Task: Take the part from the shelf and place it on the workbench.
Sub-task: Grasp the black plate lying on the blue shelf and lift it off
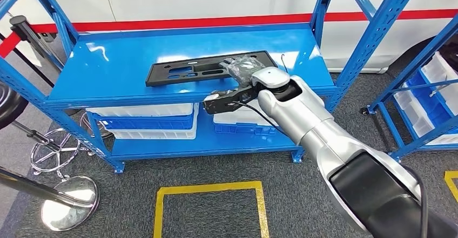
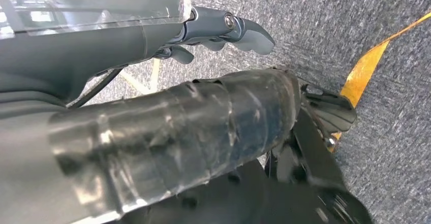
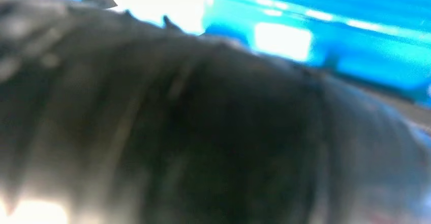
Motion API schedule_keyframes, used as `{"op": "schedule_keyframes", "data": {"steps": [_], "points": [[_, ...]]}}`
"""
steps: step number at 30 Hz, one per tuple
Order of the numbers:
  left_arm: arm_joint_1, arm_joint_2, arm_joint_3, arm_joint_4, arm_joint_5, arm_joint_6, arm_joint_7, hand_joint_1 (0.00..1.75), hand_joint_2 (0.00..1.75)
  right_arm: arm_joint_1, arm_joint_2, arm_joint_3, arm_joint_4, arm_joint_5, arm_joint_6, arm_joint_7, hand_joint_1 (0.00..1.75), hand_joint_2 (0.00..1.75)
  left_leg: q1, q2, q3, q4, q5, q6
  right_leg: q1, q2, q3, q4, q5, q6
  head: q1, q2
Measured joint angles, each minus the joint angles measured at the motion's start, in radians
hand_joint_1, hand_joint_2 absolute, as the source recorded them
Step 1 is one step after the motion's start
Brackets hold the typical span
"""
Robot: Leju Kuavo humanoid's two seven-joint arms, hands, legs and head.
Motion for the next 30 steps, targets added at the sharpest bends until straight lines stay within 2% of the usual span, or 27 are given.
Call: {"op": "schedule_keyframes", "data": {"steps": [1, 2, 4, 5, 6, 7, 9, 11, 12, 14, 15, 16, 17, 18, 19, 20, 21, 23, 26, 27, 28, 30], "points": [[0.000, 0.000, 0.001, 0.000, 0.000, 0.000, 0.000, 0.00, 0.00, 0.003, 0.001, 0.001, 0.002, 0.000, 0.001, -0.001, 0.00, 0.00, 0.000, 0.000, -0.021, 0.027, 0.004, -0.001, 0.001, 0.000, 0.002, 0.002, -0.003, -0.001, 0.000, 0.000], [0.000, 0.000, 0.001, 0.000, -0.001, 0.000, 0.000, 0.00, 0.00, 0.005, 0.002, 0.001, 0.004, 0.000, 0.001, -0.001, 0.00, 0.00, 0.000, 0.000, -0.023, 0.014, 0.029, -0.001, 0.002, 0.001, 0.005, 0.003, -0.007, -0.001, 0.000, 0.000], [0.001, 0.001, 0.002, 0.000, -0.003, 0.000, -0.001, 0.00, 0.00, 0.007, 0.004, 0.001, 0.007, 0.000, -0.001, -0.002, 0.00, 0.00, 0.000, 0.001, 0.025, -0.111, 0.111, 0.004, 0.002, 0.002, 0.013, 0.009, -0.017, 0.003, 0.000, 0.000], [0.002, 0.001, 0.002, 0.000, -0.004, 0.000, -0.003, 0.00, 0.00, 0.006, 0.004, 0.001, 0.008, 0.000, -0.002, -0.003, 0.00, 0.00, -0.002, 0.001, 0.054, -0.175, 0.139, 0.007, 0.004, 0.003, 0.016, 0.013, -0.022, 0.006, 0.000, 0.000], [0.001, 0.001, 0.003, 0.000, -0.006, 0.000, -0.004, 0.00, 0.00, 0.006, 0.005, 0.001, 0.009, 0.000, -0.003, -0.003, 0.00, 0.00, -0.003, 0.001, 0.075, -0.220, 0.153, 0.011, 0.006, 0.004, 0.016, 0.016, -0.026, 0.010, 0.000, 0.000], [0.000, 0.001, 0.003, 0.000, -0.007, 0.000, -0.005, 0.00, 0.00, 0.006, 0.005, 0.001, 0.009, -0.001, -0.004, -0.003, 0.00, 0.00, -0.005, 0.001, 0.084, -0.240, 0.153, 0.015, 0.007, 0.004, 0.015, 0.018, -0.028, 0.014, 0.000, 0.000], [-0.002, 0.001, 0.003, 0.000, -0.008, -0.002, -0.006, 0.00, 0.00, 0.006, 0.005, 0.001, 0.010, -0.001, -0.005, -0.003, 0.00, 0.00, -0.006, -0.001, 0.088, -0.248, 0.148, 0.025, 0.009, 0.003, 0.014, 0.018, -0.030, 0.021, 0.001, 0.000], [-0.001, 0.001, 0.004, 0.000, -0.009, -0.005, -0.004, 0.00, 0.00, 0.004, 0.005, 0.001, 0.010, -0.001, -0.004, -0.003, 0.00, 0.00, -0.002, -0.001, 0.095, -0.256, 0.149, 0.035, 0.008, 0.002, 0.007, 0.038, -0.045, 0.028, 0.001, 0.000], [-0.001, 0.001, 0.004, 0.000, -0.010, -0.007, -0.002, 0.00, 0.00, 0.002, 0.005, 0.001, 0.010, -0.002, -0.004, -0.003, 0.00, 0.00, 0.000, 0.000, 0.099, -0.260, 0.149, 0.041, 0.006, 0.002, -0.009, 0.073, -0.065, 0.033, 0.001, 0.000], [0.000, 0.001, 0.005, 0.000, -0.012, -0.008, 0.001, 0.00, 0.00, 0.001, 0.004, 0.001, 0.011, -0.002, -0.004, -0.002, 0.00, 0.00, 0.000, 0.001, 0.103, -0.261, 0.147, 0.049, 0.003, 0.002, -0.073, 0.194, -0.117, 0.041, 0.001, 0.000], [0.000, 0.001, 0.005, 0.000, -0.013, -0.008, 0.002, 0.00, 0.00, 0.002, 0.004, 0.001, 0.012, -0.003, -0.004, -0.002, 0.00, 0.00, 0.000, 0.000, 0.104, -0.261, 0.145, 0.050, 0.001, 0.002, -0.107, 0.253, -0.134, 0.044, 0.001, 0.000], [0.000, 0.001, 0.006, 0.000, -0.013, -0.008, 0.003, 0.00, 0.00, 0.004, 0.003, 0.001, 0.013, -0.003, -0.004, -0.002, 0.00, 0.00, 0.000, 0.000, 0.105, -0.261, 0.143, 0.051, -0.001, 0.002, -0.131, 0.287, -0.134, 0.046, 0.001, 0.000], [0.000, 0.001, 0.006, 0.000, -0.014, -0.009, 0.002, 0.00, 0.00, 0.004, 0.003, 0.001, 0.015, -0.003, -0.005, -0.002, 0.00, 0.00, 0.000, -0.001, 0.108, -0.260, 0.141, 0.052, -0.002, 0.002, -0.138, 0.285, -0.116, 0.046, 0.001, 0.000], [0.000, 0.001, 0.007, 0.000, -0.015, -0.009, 0.002, 0.00, 0.00, 0.004, 0.003, 0.001, 0.016, -0.003, -0.005, -0.002, 0.00, 0.00, 0.000, -0.002, 0.113, -0.260, 0.137, 0.051, -0.003, 0.001, -0.125, 0.245, -0.080, 0.044, 0.001, 0.000], [0.000, 0.001, 0.008, 0.000, -0.016, -0.010, 0.001, 0.00, 0.00, 0.002, 0.003, 0.001, 0.017, -0.003, -0.005, -0.003, 0.00, 0.00, 0.000, -0.003, 0.118, -0.260, 0.133, 0.049, -0.004, 0.001, -0.099, 0.179, -0.037, 0.041, 0.001, 0.000], [0.000, 0.001, 0.009, 0.000, -0.017, -0.010, 0.000, 0.00, 0.00, 0.000, 0.003, 0.001, 0.017, -0.003, -0.005, -0.003, 0.00, 0.00, -0.001, -0.004, 0.122, -0.260, 0.129, 0.046, -0.002, 0.002, -0.071, 0.117, -0.006, 0.038, 0.001, 0.000], [0.000, 0.001, 0.010, 0.000, -0.018, -0.011, 0.000, 0.00, 0.00, -0.003, 0.003, 0.001, 0.018, -0.003, -0.005, -0.003, 0.00, 0.00, -0.003, -0.004, 0.125, -0.260, 0.126, 0.042, 0.001, 0.002, -0.046, 0.064, 0.012, 0.034, 0.002, 0.000], [-0.001, 0.001, 0.011, 0.000, -0.019, -0.014, 0.000, 0.00, 0.00, -0.006, 0.003, 0.002, 0.018, -0.003, -0.004, -0.002, 0.00, 0.00, -0.005, -0.003, 0.124, -0.261, 0.124, 0.033, 0.007, 0.002, -0.026, 0.026, 0.008, 0.029, 0.001, 0.000], [-0.002, 0.001, 0.012, 0.000, -0.021, -0.017, 0.000, 0.00, 0.00, -0.006, 0.003, 0.002, 0.018, -0.003, -0.004, -0.001, 0.00, 0.00, -0.005, -0.001, 0.125, -0.254, 0.112, 0.019, 0.002, 0.002, -0.013, 0.006, 0.007, 0.017, 0.001, 0.000], [-0.002, 0.001, 0.012, 0.000, -0.022, -0.017, 0.000, 0.00, 0.00, -0.007, 0.002, 0.002, 0.018, -0.003, -0.004, 0.000, 0.00, 0.00, -0.005, -0.001, 0.114, -0.227, 0.096, 0.015, -0.002, 0.001, -0.006, -0.001, 0.008, 0.012, 0.000, 0.000], [-0.002, 0.001, 0.012, 0.000, -0.022, -0.018, 0.000, 0.00, 0.00, -0.007, 0.002, 0.003, 0.018, -0.003, -0.004, 0.000, 0.00, 0.00, -0.004, 0.000, 0.090, -0.178, 0.071, 0.012, -0.003, 0.001, -0.001, -0.006, 0.007, 0.008, 0.000, 0.000], [-0.001, 0.001, 0.013, 0.000, -0.022, -0.018, -0.001, 0.00, 0.00, -0.006, 0.002, 0.006, 0.019, -0.001, -0.005, -0.001, 0.00, 0.00, -0.004, 0.000, 0.017, -0.043, 0.021, 0.007, -0.001, 0.000, 0.002, -0.006, 0.004, 0.000, -0.001, 0.000]]}}
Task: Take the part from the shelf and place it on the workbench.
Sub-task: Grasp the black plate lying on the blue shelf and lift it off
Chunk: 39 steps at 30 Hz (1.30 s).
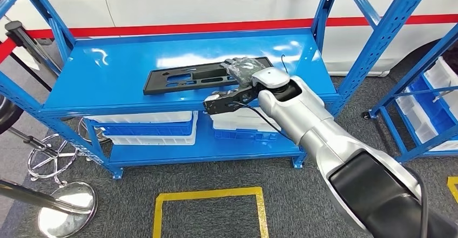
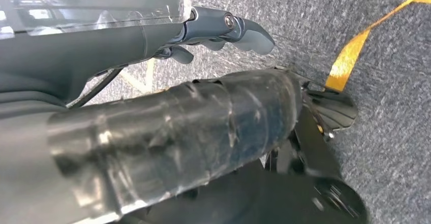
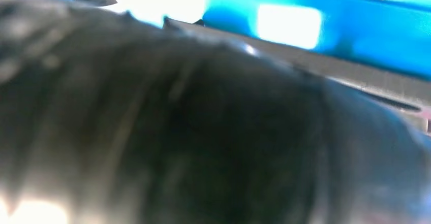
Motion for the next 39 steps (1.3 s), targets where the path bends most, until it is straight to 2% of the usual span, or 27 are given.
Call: {"op": "schedule_keyframes", "data": {"steps": [1, 2, 3, 5, 6, 8, 11, 13, 15, 16, 17, 18, 20, 21, 22, 24, 26, 27, 28, 30, 31, 32, 33, 34, 36, 37, 39], "points": [[0.000, 0.000, 0.001, 0.000, -0.001, 0.000, 0.000, 0.00, 0.00, 0.002, 0.000, 0.002, 0.000, 0.000, 0.000, 0.000, 0.00, 0.00, 0.000, 0.000, -0.030, 0.048, -0.008, -0.002, 0.001, 0.000, 0.000, 0.002, -0.002, -0.002, 0.000, 0.000], [0.001, 0.000, 0.002, 0.000, -0.002, 0.000, 0.001, 0.00, 0.00, 0.004, 0.000, 0.004, 0.001, 0.001, 0.000, -0.001, 0.00, 0.00, 0.001, 0.000, -0.044, 0.061, 0.003, -0.004, 0.001, 0.001, 0.001, 0.004, -0.005, -0.002, 0.000, 0.000], [0.001, 0.000, 0.003, 0.000, -0.003, 0.000, 0.002, 0.00, 0.00, 0.005, 0.000, 0.006, 0.001, 0.000, 0.000, -0.001, 0.00, 0.00, 0.002, 0.000, -0.036, 0.031, 0.034, -0.004, 0.001, 0.002, 0.003, 0.008, -0.009, -0.002, 0.000, 0.000], [0.002, 0.001, 0.006, 0.000, -0.005, -0.001, 0.005, 0.00, 0.00, 0.005, 0.000, 0.006, 0.001, 0.000, 0.000, -0.002, 0.00, 0.00, 0.003, 0.002, 0.018, -0.097, 0.108, -0.001, 0.002, 0.004, 0.007, 0.016, -0.019, 0.004, 0.000, 0.000], [0.002, 0.001, 0.007, 0.000, -0.006, -0.001, 0.005, 0.00, 0.00, 0.005, 0.000, 0.007, 0.001, 0.000, 0.000, -0.003, 0.00, 0.00, 0.002, 0.001, 0.045, -0.154, 0.128, 0.002, 0.004, 0.005, 0.007, 0.021, -0.023, 0.008, 0.000, 0.000], [0.000, 0.001, 0.009, 0.000, -0.008, -0.001, 0.005, 0.00, 0.00, 0.005, 0.000, 0.008, 0.001, 0.000, 0.000, -0.004, 0.00, 0.00, -0.001, 0.000, 0.067, -0.201, 0.130, 0.009, 0.008, 0.006, 0.006, 0.026, -0.028, 0.016, 0.001, 0.000], [-0.001, 0.001, 0.011, 0.000, -0.014, 0.000, 0.006, 0.00, 0.00, 0.006, -0.001, 0.009, 0.001, -0.002, 0.000, -0.004, 0.00, 0.00, 0.001, -0.001, 0.074, -0.211, 0.132, 0.024, 0.006, 0.005, 0.004, 0.032, -0.037, 0.029, 0.002, 0.000], [0.000, 0.001, 0.012, 0.000, -0.016, 0.002, 0.004, 0.00, 0.00, 0.006, -0.003, 0.010, 0.002, -0.002, -0.001, -0.004, 0.00, 0.00, 0.005, 0.000, 0.081, -0.218, 0.133, 0.034, 0.003, 0.005, -0.027, 0.099, -0.076, 0.039, 0.002, 0.000], [0.000, 0.001, 0.013, 0.000, -0.017, 0.001, 0.002, 0.00, 0.00, 0.010, -0.007, 0.011, 0.004, -0.002, 0.000, -0.006, 0.00, 0.00, 0.004, 0.000, 0.082, -0.219, 0.131, 0.040, 0.001, 0.004, -0.093, 0.229, -0.130, 0.047, 0.002, 0.000], [0.000, 0.001, 0.013, 0.000, -0.017, 0.000, 0.002, 0.00, 0.00, 0.015, -0.009, 0.012, 0.006, -0.002, 0.000, -0.007, 0.00, 0.00, 0.004, 0.000, 0.083, -0.219, 0.130, 0.041, -0.001, 0.004, -0.124, 0.282, -0.144, 0.050, 0.002, 0.000], [-0.001, 0.001, 0.013, 0.000, -0.018, 0.000, 0.002, 0.00, 0.00, 0.019, -0.011, 0.012, 0.008, -0.002, 0.000, -0.008, 0.00, 0.00, 0.004, -0.001, 0.085, -0.219, 0.129, 0.042, -0.002, 0.004, -0.140, 0.303, -0.139, 0.051, 0.002, 0.000], [-0.001, 0.001, 0.014, 0.000, -0.018, -0.001, 0.002, 0.00, 0.00, 0.022, -0.012, 0.012, 0.009, -0.002, -0.001, -0.008, 0.00, 0.00, 0.004, -0.002, 0.087, -0.218, 0.127, 0.041, -0.002, 0.004, -0.136, 0.283, -0.114, 0.049, 0.002, 0.000], [0.000, 0.000, 0.014, 0.000, -0.018, -0.002, 0.001, 0.00, 0.00, 0.023, -0.014, 0.012, 0.011, -0.002, -0.001, -0.009, 0.00, 0.00, 0.004, -0.003, 0.095, -0.219, 0.121, 0.037, -0.002, 0.004, -0.081, 0.153, -0.037, 0.041, 0.002, 0.000], [0.000, 0.000, 0.014, 0.000, -0.018, -0.002, 0.001, 0.00, 0.00, 0.021, -0.014, 0.012, 0.011, -0.002, -0.001, -0.010, 0.00, 0.00, 0.002, -0.003, 0.097, -0.218, 0.118, 0.034, 0.001, 0.004, -0.050, 0.087, -0.011, 0.037, 0.002, 0.000], [0.000, 0.000, 0.014, 0.000, -0.018, -0.003, 0.001, 0.00, 0.00, 0.020, -0.014, 0.012, 0.011, -0.002, -0.001, -0.010, 0.00, 0.00, 0.001, -0.003, 0.097, -0.218, 0.117, 0.030, 0.005, 0.004, -0.030, 0.044, 0.001, 0.033, 0.002, 0.000], [-0.002, 0.000, 0.016, 0.000, -0.015, -0.004, 0.002, 0.00, 0.00, 0.020, -0.015, 0.012, 0.012, -0.002, 0.001, -0.011, 0.00, 0.00, -0.001, -0.003, 0.096, -0.221, 0.116, 0.022, 0.010, 0.005, -0.019, 0.021, -0.002, 0.028, 0.002, 0.000], [-0.002, 0.000, 0.019, 0.000, -0.009, -0.005, 0.003, 0.00, 0.00, 0.021, -0.016, 0.012, 0.011, -0.002, 0.002, -0.010, 0.00, 0.00, -0.001, -0.002, 0.098, -0.219, 0.109, 0.012, 0.005, 0.005, -0.013, 0.012, -0.002, 0.019, 0.002, 0.000], [-0.002, 0.000, 0.021, 0.000, -0.008, -0.005, 0.004, 0.00, 0.00, 0.021, -0.016, 0.012, 0.011, -0.003, 0.002, -0.009, 0.00, 0.00, -0.002, -0.002, 0.092, -0.201, 0.096, 0.008, 0.002, 0.005, -0.007, 0.007, -0.001, 0.013, 0.002, 0.000], [-0.002, 0.000, 0.022, 0.000, -0.007, -0.004, 0.005, 0.00, 0.00, 0.020, -0.016, 0.012, 0.010, -0.003, 0.002, -0.009, 0.00, 0.00, -0.002, -0.001, 0.076, -0.162, 0.074, 0.005, -0.001, 0.004, -0.001, 0.002, -0.001, 0.007, 0.002, 0.000], [-0.001, 0.000, 0.023, 0.000, -0.011, -0.003, 0.005, 0.00, 0.00, 0.020, -0.016, 0.012, 0.010, -0.005, 0.001, -0.012, 0.00, 0.00, -0.001, 0.000, 0.010, -0.033, 0.017, 0.002, 0.001, 0.002, 0.003, 0.001, -0.005, -0.003, 0.001, 0.000], [-0.001, 0.000, 0.024, 0.000, -0.012, -0.003, 0.005, 0.00, 0.00, 0.022, -0.016, 0.012, 0.010, -0.005, 0.001, -0.013, 0.00, 0.00, -0.001, 0.000, -0.024, 0.028, -0.001, 0.000, 0.003, 0.002, 0.004, 0.003, -0.008, -0.005, 0.001, 0.000], [-0.001, 0.000, 0.024, 0.000, -0.014, -0.003, 0.005, 0.00, 0.00, 0.024, -0.016, 0.012, 0.011, -0.006, 0.001, -0.014, 0.00, 0.00, -0.001, 0.000, -0.047, 0.061, -0.002, -0.001, 0.005, 0.002, 0.006, 0.005, -0.011, -0.006, 0.001, 0.000], [-0.001, 0.000, 0.025, 0.000, -0.014, -0.003, 0.005, 0.00, 0.00, 0.026, -0.016, 0.012, 0.011, -0.007, 0.001, -0.014, 0.00, 0.00, -0.001, 0.000, -0.049, 0.053, 0.018, -0.001, 0.006, 0.002, 0.008, 0.008, -0.015, -0.006, 0.001, 0.000], [-0.001, 0.000, 0.026, 0.000, -0.015, -0.003, 0.005, 0.00, 0.00, 0.026, -0.016, 0.012, 0.011, -0.008, 0.002, -0.014, 0.00, 0.00, -0.001, 0.000, -0.030, 0.005, 0.055, 0.001, 0.006, 0.003, 0.012, 0.011, -0.020, -0.005, 0.001, 0.000], [0.000, 0.000, 0.027, 0.000, -0.016, -0.003, 0.006, 0.00, 0.00, 0.025, -0.016, 0.012, 0.011, -0.009, 0.002, -0.014, 0.00, 0.00, -0.003, 0.001, 0.034, -0.133, 0.121, 0.006, 0.008, 0.003, 0.020, 0.017, -0.031, 0.001, 0.001, 0.000], [-0.001, 0.000, 0.029, 0.000, -0.016, -0.003, 0.006, 0.00, 0.00, 0.025, -0.016, 0.012, 0.011, -0.009, 0.002, -0.014, 0.00, 0.00, -0.005, 0.000, 0.057, -0.181, 0.136, 0.010, 0.009, 0.004, 0.022, 0.019, -0.035, 0.004, 0.001, 0.000], [-0.002, 0.000, 0.031, 0.000, -0.017, -0.003, 0.007, 0.00, 0.00, 0.024, -0.016, 0.012, 0.011, -0.010, 0.002, -0.014, 0.00, 0.00, -0.009, -0.001, 0.073, -0.208, 0.132, 0.016, 0.012, 0.004, 0.023, 0.019, -0.038, 0.012, 0.001, 0.000]]}}
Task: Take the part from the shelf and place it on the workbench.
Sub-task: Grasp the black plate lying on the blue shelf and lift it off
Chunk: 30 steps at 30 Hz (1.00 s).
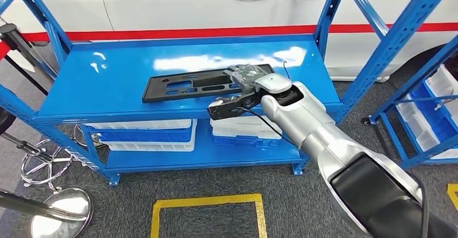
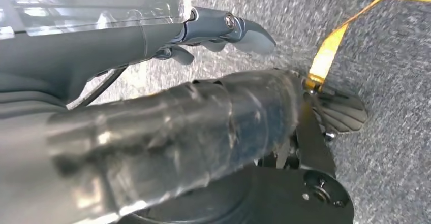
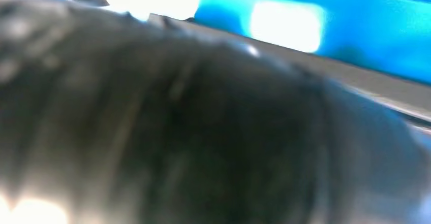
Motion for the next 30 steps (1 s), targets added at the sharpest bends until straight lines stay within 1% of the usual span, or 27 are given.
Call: {"op": "schedule_keyframes", "data": {"steps": [2, 3, 4, 5, 6, 7, 8, 9, 10, 11, 12, 13, 14, 16, 18, 19, 20, 21, 22, 23, 24, 25, 26, 27, 28, 29, 30], "points": [[-0.001, 0.000, 0.003, 0.000, -0.002, 0.000, 0.000, 0.00, 0.00, -0.001, 0.000, 0.000, 0.000, -0.002, 0.000, 0.000, 0.00, 0.00, 0.004, -0.001, 0.004, -0.007, 0.001, 0.009, 0.000, 0.000, 0.002, 0.001, -0.004, 0.008, 0.000, 0.000], [0.000, 0.000, 0.004, 0.000, -0.003, 0.000, 0.000, 0.00, 0.00, -0.002, 0.000, 0.000, 0.000, -0.003, 0.001, 0.000, 0.00, 0.00, 0.007, 0.000, 0.008, -0.011, 0.001, 0.014, 0.000, 0.000, -0.003, 0.013, -0.013, 0.012, 0.000, 0.000], [0.000, 0.000, 0.005, 0.000, -0.005, 0.000, 0.000, 0.00, 0.00, -0.004, 0.000, 0.000, 0.000, -0.005, 0.001, 0.000, 0.00, 0.00, 0.010, 0.000, 0.013, -0.016, 0.001, 0.019, -0.001, -0.001, -0.018, 0.046, -0.031, 0.017, 0.000, 0.000], [0.000, 0.000, 0.007, 0.000, -0.006, 0.000, 0.000, 0.00, 0.00, -0.004, 0.000, 0.000, 0.000, -0.006, 0.001, 0.000, 0.00, 0.00, 0.011, 0.001, 0.016, -0.018, 0.000, 0.023, -0.004, -0.001, -0.044, 0.098, -0.056, 0.023, 0.000, 0.000], [0.000, 0.000, 0.008, 0.000, -0.007, -0.001, 0.000, 0.00, 0.00, -0.004, 0.000, 0.000, 0.000, -0.009, 0.002, 0.000, 0.00, 0.00, 0.011, 0.001, 0.017, -0.018, -0.002, 0.027, -0.006, -0.001, -0.081, 0.166, -0.083, 0.027, 0.000, 0.000], [0.000, 0.000, 0.009, 0.000, -0.007, -0.001, 0.000, 0.00, 0.00, -0.002, 0.000, 0.000, 0.000, -0.013, 0.002, 0.000, 0.00, 0.00, 0.011, 0.001, 0.019, -0.017, -0.004, 0.028, -0.008, -0.001, -0.120, 0.233, -0.104, 0.030, 0.000, 0.000], [0.000, 0.000, 0.009, 0.000, -0.008, -0.002, 0.000, 0.00, 0.00, 0.001, -0.001, 0.000, 0.000, -0.016, 0.003, 0.000, 0.00, 0.00, 0.011, 0.001, 0.021, -0.017, -0.007, 0.029, -0.011, -0.001, -0.148, 0.275, -0.108, 0.033, 0.000, 0.000], [0.000, -0.001, 0.010, 0.000, -0.008, -0.003, -0.001, 0.00, 0.00, 0.004, -0.002, 0.000, 0.000, -0.019, 0.002, 0.000, 0.00, 0.00, 0.011, 0.000, 0.024, -0.016, -0.010, 0.029, -0.013, -0.001, -0.160, 0.280, -0.092, 0.034, 0.000, 0.000], [0.000, -0.001, 0.010, 0.000, -0.008, -0.003, -0.001, 0.00, 0.00, 0.005, -0.004, 0.000, 0.000, -0.020, 0.001, 0.000, 0.00, 0.00, 0.011, -0.001, 0.030, -0.016, -0.015, 0.028, -0.015, -0.002, -0.149, 0.244, -0.057, 0.034, 0.000, 0.000], [0.001, -0.001, 0.010, 0.000, -0.008, -0.003, -0.002, 0.00, 0.00, 0.004, -0.005, 0.000, 0.001, -0.020, 0.000, 0.001, 0.00, 0.00, 0.011, -0.001, 0.038, -0.015, -0.021, 0.025, -0.016, -0.002, -0.122, 0.175, -0.011, 0.032, 0.000, 0.000], [0.002, -0.001, 0.011, 0.000, -0.009, -0.003, -0.003, 0.00, 0.00, 0.003, -0.006, 0.000, 0.001, -0.020, -0.002, 0.001, 0.00, 0.00, 0.010, -0.002, 0.044, -0.015, -0.026, 0.022, -0.015, -0.003, -0.092, 0.108, 0.021, 0.029, 0.000, 0.000], [0.001, -0.001, 0.012, 0.000, -0.010, -0.003, -0.002, 0.00, 0.00, 0.001, -0.008, 0.000, 0.001, -0.020, -0.003, 0.000, 0.00, 0.00, 0.008, -0.002, 0.048, -0.015, -0.030, 0.018, -0.012, -0.003, -0.065, 0.050, 0.041, 0.025, 0.000, 0.000], [0.001, -0.001, 0.012, 0.000, -0.011, -0.003, -0.001, 0.00, 0.00, 0.000, -0.009, 0.000, 0.001, -0.020, -0.004, 0.000, 0.00, 0.00, 0.007, -0.002, 0.049, -0.015, -0.033, 0.014, -0.009, -0.003, -0.050, 0.018, 0.045, 0.022, 0.000, 0.000], [-0.001, -0.001, 0.014, 0.000, -0.014, -0.002, 0.001, 0.00, 0.00, 0.000, -0.010, 0.000, 0.003, -0.020, -0.006, 0.000, 0.00, 0.00, 0.005, -0.001, 0.049, -0.018, -0.034, 0.004, -0.004, -0.002, -0.042, 0.002, 0.035, 0.015, 0.000, 0.000], [-0.001, -0.001, 0.015, 0.000, -0.017, -0.001, 0.002, 0.00, 0.00, 0.000, -0.011, 0.000, 0.004, -0.020, -0.008, 0.000, 0.00, 0.00, 0.006, 0.001, 0.048, -0.012, -0.044, -0.006, -0.009, -0.002, -0.034, -0.006, 0.035, 0.004, 0.000, 0.000], [-0.001, -0.001, 0.015, 0.000, -0.018, -0.001, 0.001, 0.00, 0.00, -0.001, -0.012, 0.000, 0.005, -0.021, -0.010, 0.001, 0.00, 0.00, 0.006, 0.002, 0.039, 0.013, -0.059, -0.010, -0.012, -0.002, -0.028, -0.011, 0.035, -0.002, 0.000, 0.000], [-0.001, -0.001, 0.016, 0.000, -0.019, -0.001, 0.001, 0.00, 0.00, -0.001, -0.011, 0.000, 0.005, -0.021, -0.011, 0.001, 0.00, 0.00, 0.007, 0.002, 0.017, 0.059, -0.082, -0.012, -0.014, -0.002, -0.023, -0.015, 0.034, -0.007, -0.001, 0.000], [-0.001, -0.001, 0.016, 0.000, -0.019, -0.001, 0.000, 0.00, 0.00, 0.000, -0.011, 0.000, 0.005, -0.021, -0.012, 0.000, 0.00, 0.00, 0.007, 0.002, -0.018, 0.125, -0.110, -0.013, -0.013, -0.002, -0.019, -0.016, 0.032, -0.011, -0.001, 0.000], [-0.001, -0.001, 0.017, 0.000, -0.020, 0.000, -0.002, 0.00, 0.00, 0.002, -0.011, 0.000, 0.005, -0.022, -0.013, 0.000, 0.00, 0.00, 0.007, 0.002, -0.059, 0.197, -0.134, -0.015, -0.012, -0.003, -0.017, -0.015, 0.028, -0.014, -0.001, 0.000], [-0.001, -0.001, 0.017, 0.000, -0.021, 0.000, -0.003, 0.00, 0.00, 0.006, -0.011, 0.000, 0.006, -0.023, -0.013, 0.000, 0.00, 0.00, 0.007, 0.002, -0.094, 0.251, -0.144, -0.016, -0.010, -0.003, -0.014, -0.014, 0.025, -0.016, -0.001, 0.000], [0.000, -0.001, 0.017, 0.000, -0.021, 0.000, -0.003, 0.00, 0.00, 0.010, -0.011, 0.000, 0.006, -0.023, -0.013, 0.000, 0.00, 0.00, 0.007, 0.002, -0.113, 0.271, -0.135, -0.016, -0.008, -0.003, -0.011, -0.013, 0.021, -0.017, -0.001, 0.000], [0.000, -0.001, 0.017, 0.000, -0.022, 0.000, -0.003, 0.00, 0.00, 0.013, -0.011, 0.000, 0.006, -0.024, -0.013, 0.000, 0.00, 0.00, 0.007, 0.002, -0.111, 0.249, -0.105, -0.015, -0.008, -0.002, -0.006, -0.012, 0.016, -0.016, -0.001, 0.000], [0.001, -0.001, 0.017, 0.000, -0.023, 0.000, -0.003, 0.00, 0.00, 0.014, -0.011, 0.000, 0.006, -0.025, -0.013, 0.000, 0.00, 0.00, 0.007, 0.003, -0.090, 0.190, -0.061, -0.012, -0.007, -0.001, 0.000, -0.010, 0.011, -0.015, -0.001, 0.000], [0.002, -0.001, 0.018, 0.000, -0.023, 0.000, -0.003, 0.00, 0.00, 0.015, -0.012, 0.000, 0.006, -0.025, -0.014, -0.001, 0.00, 0.00, 0.007, 0.003, -0.062, 0.122, -0.022, -0.008, -0.007, 0.000, 0.006, -0.009, 0.005, -0.013, -0.001, 0.000], [0.002, -0.001, 0.018, 0.000, -0.024, -0.001, -0.003, 0.00, 0.00, 0.015, -0.012, 0.000, 0.006, -0.026, -0.014, -0.001, 0.00, 0.00, 0.005, 0.002, -0.035, 0.059, 0.003, -0.004, -0.005, 0.001, 0.009, -0.006, -0.001, -0.009, -0.001, 0.000], [0.001, -0.001, 0.019, 0.000, -0.025, -0.001, -0.003, 0.00, 0.00, 0.015, -0.012, 0.000, 0.006, -0.027, -0.014, -0.002, 0.00, 0.00, 0.004, 0.002, -0.016, 0.017, 0.014, -0.001, -0.003, 0.001, 0.010, -0.004, -0.004, -0.006, 0.000, 0.000], [0.000, -0.001, 0.019, 0.000, -0.025, -0.002, -0.003, 0.00, 0.00, 0.015, -0.013, 0.000, 0.006, -0.027, -0.014, -0.003, 0.00, 0.00, 0.002, 0.001, -0.009, 0.001, 0.011, 0.002, -0.001, 0.002, 0.010, -0.004, -0.006, -0.002, 0.000, 0.000]]}}
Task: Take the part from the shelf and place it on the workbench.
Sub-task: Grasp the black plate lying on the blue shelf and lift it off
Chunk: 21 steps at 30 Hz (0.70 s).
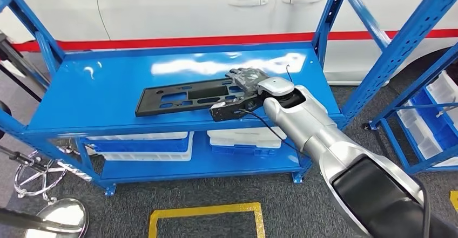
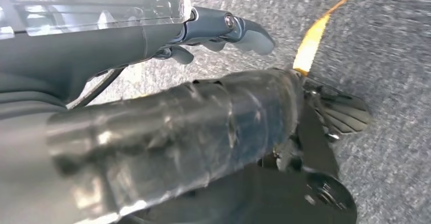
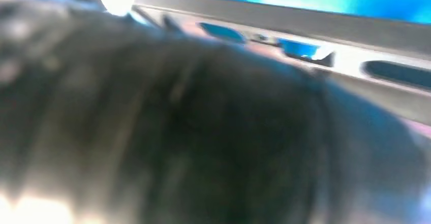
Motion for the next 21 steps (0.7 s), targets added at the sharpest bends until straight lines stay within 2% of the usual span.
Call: {"op": "schedule_keyframes", "data": {"steps": [2, 4, 5, 7, 8, 9, 10, 11, 12, 13, 14, 16, 18, 20, 21], "points": [[-0.002, 0.000, 0.000, 0.000, -0.001, -0.001, 0.000, 0.00, 0.00, 0.002, -0.001, 0.000, 0.000, -0.001, 0.000, -0.001, 0.00, 0.00, 0.001, -0.001, 0.004, -0.008, -0.003, 0.006, 0.001, 0.000, -0.001, -0.001, -0.003, 0.007, 0.000, 0.000], [0.000, 0.000, 0.001, 0.000, -0.001, -0.001, 0.000, 0.00, 0.00, 0.002, -0.002, 0.000, 0.000, -0.002, 0.000, -0.001, 0.00, 0.00, 0.005, 0.000, 0.012, -0.016, -0.003, 0.015, -0.001, -0.001, -0.012, 0.027, -0.021, 0.017, 0.000, 0.000], [0.000, 0.000, 0.001, 0.000, -0.001, -0.001, 0.000, 0.00, 0.00, 0.002, -0.004, 0.000, 0.000, -0.002, -0.001, -0.002, 0.00, 0.00, 0.007, 0.000, 0.017, -0.020, -0.004, 0.020, -0.003, -0.001, -0.032, 0.069, -0.042, 0.022, 0.000, 0.000], [0.000, 0.000, 0.001, 0.000, -0.002, -0.001, 0.000, 0.00, 0.00, 0.005, -0.007, 0.000, 0.001, -0.002, -0.001, -0.004, 0.00, 0.00, 0.007, 0.000, 0.021, -0.020, -0.009, 0.027, -0.007, -0.002, -0.101, 0.196, -0.092, 0.031, 0.000, 0.000], [0.000, 0.000, 0.001, 0.000, -0.003, -0.001, 0.000, 0.00, 0.00, 0.008, -0.008, 0.000, 0.002, -0.002, -0.001, -0.005, 0.00, 0.00, 0.007, 0.000, 0.023, -0.019, -0.012, 0.028, -0.008, -0.002, -0.137, 0.253, -0.105, 0.033, 0.000, 0.000], [0.000, 0.000, 0.001, 0.000, -0.003, -0.001, -0.001, 0.00, 0.00, 0.011, -0.008, 0.000, 0.004, -0.002, -0.001, -0.005, 0.00, 0.00, 0.007, -0.001, 0.026, -0.019, -0.015, 0.029, -0.010, -0.002, -0.160, 0.279, -0.100, 0.034, 0.000, 0.000], [0.000, 0.000, 0.002, 0.000, -0.004, -0.001, 0.000, 0.00, 0.00, 0.014, -0.008, 0.000, 0.006, -0.002, -0.001, -0.006, 0.00, 0.00, 0.007, -0.002, 0.031, -0.017, -0.020, 0.028, -0.011, -0.002, -0.163, 0.267, -0.075, 0.034, 0.000, 0.000], [0.000, -0.001, 0.002, 0.000, -0.004, -0.002, 0.000, 0.00, 0.00, 0.015, -0.009, 0.000, 0.007, -0.002, -0.001, -0.006, 0.00, 0.00, 0.007, -0.003, 0.038, -0.016, -0.025, 0.027, -0.012, -0.002, -0.148, 0.218, -0.033, 0.032, 0.001, 0.000], [0.000, -0.001, 0.003, 0.000, -0.005, -0.002, 0.000, 0.00, 0.00, 0.015, -0.009, 0.000, 0.007, -0.002, -0.001, -0.006, 0.00, 0.00, 0.007, -0.003, 0.045, -0.016, -0.031, 0.024, -0.012, -0.002, -0.121, 0.148, 0.009, 0.028, 0.001, 0.000], [0.000, -0.001, 0.005, 0.000, -0.006, -0.002, 0.000, 0.00, 0.00, 0.014, -0.009, 0.000, 0.007, -0.002, -0.001, -0.006, 0.00, 0.00, 0.005, -0.003, 0.051, -0.015, -0.037, 0.021, -0.009, -0.002, -0.093, 0.084, 0.039, 0.024, 0.001, 0.000], [-0.001, -0.002, 0.006, 0.000, -0.007, -0.002, 0.000, 0.00, 0.00, 0.014, -0.009, 0.000, 0.008, -0.003, -0.001, -0.006, 0.00, 0.00, 0.004, -0.003, 0.053, -0.015, -0.040, 0.017, -0.007, -0.002, -0.071, 0.038, 0.052, 0.020, 0.001, 0.000], [-0.003, -0.002, 0.007, 0.000, -0.007, -0.002, 0.002, 0.00, 0.00, 0.014, -0.010, 0.000, 0.008, -0.003, 0.000, -0.007, 0.00, 0.00, 0.002, -0.003, 0.054, -0.017, -0.044, 0.008, -0.001, -0.001, -0.055, 0.010, 0.045, 0.014, 0.000, 0.000], [-0.004, -0.002, 0.010, 0.000, -0.007, -0.002, 0.004, 0.00, 0.00, 0.015, -0.010, 0.000, 0.008, -0.003, -0.001, -0.008, 0.00, 0.00, 0.002, -0.002, 0.056, -0.018, -0.049, -0.001, -0.005, 0.000, -0.048, -0.002, 0.043, 0.007, 0.000, 0.000], [-0.003, -0.002, 0.012, 0.000, -0.007, -0.003, 0.004, 0.00, 0.00, 0.014, -0.010, 0.000, 0.008, -0.004, -0.003, -0.009, 0.00, 0.00, 0.002, -0.001, 0.036, 0.033, -0.079, -0.009, -0.011, -0.001, -0.035, -0.014, 0.042, -0.004, 0.000, 0.000], [-0.003, -0.002, 0.014, 0.000, -0.007, -0.003, 0.004, 0.00, 0.00, 0.015, -0.009, 0.000, 0.008, -0.006, -0.003, -0.010, 0.00, 0.00, 0.004, 0.000, 0.007, 0.089, -0.104, -0.011, -0.011, -0.001, -0.030, -0.016, 0.040, -0.009, -0.001, 0.000]]}}
